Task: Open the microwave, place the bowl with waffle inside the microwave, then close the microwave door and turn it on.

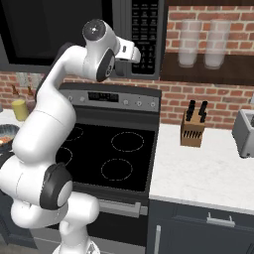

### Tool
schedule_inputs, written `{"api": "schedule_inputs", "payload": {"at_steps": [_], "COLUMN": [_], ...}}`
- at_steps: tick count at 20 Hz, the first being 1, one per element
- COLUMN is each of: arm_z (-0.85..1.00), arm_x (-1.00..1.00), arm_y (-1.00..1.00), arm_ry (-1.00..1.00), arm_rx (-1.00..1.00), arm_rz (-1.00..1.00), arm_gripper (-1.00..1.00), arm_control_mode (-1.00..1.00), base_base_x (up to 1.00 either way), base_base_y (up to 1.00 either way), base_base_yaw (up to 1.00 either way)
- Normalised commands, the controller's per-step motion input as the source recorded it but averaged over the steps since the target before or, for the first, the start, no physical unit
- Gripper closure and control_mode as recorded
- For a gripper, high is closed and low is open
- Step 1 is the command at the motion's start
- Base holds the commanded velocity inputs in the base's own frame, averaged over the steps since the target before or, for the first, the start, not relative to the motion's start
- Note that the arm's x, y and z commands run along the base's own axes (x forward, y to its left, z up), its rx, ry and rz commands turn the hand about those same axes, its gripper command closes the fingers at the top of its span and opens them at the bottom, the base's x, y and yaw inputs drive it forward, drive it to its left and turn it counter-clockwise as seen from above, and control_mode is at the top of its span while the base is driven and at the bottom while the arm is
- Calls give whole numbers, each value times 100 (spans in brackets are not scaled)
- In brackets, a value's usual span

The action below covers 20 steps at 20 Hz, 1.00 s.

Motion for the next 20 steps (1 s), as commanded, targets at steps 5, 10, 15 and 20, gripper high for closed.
{"api": "schedule_inputs", "payload": {"at_steps": [5, 10, 15, 20], "arm_z": [-1, 1, 19, 25], "arm_x": [6, -26, -73, -94], "arm_y": [3, 32, 63, 80], "arm_ry": [0, -2, -7, -4], "arm_rx": [0, 0, 0, 0], "arm_rz": [0, 0, 3, 6], "arm_gripper": [100, 100, 100, 100], "arm_control_mode": [-100, -100, -100, -100], "base_base_x": [0, 0, 0, 0], "base_base_y": [0, 0, 0, 0], "base_base_yaw": [0, 0, 0, 0]}}
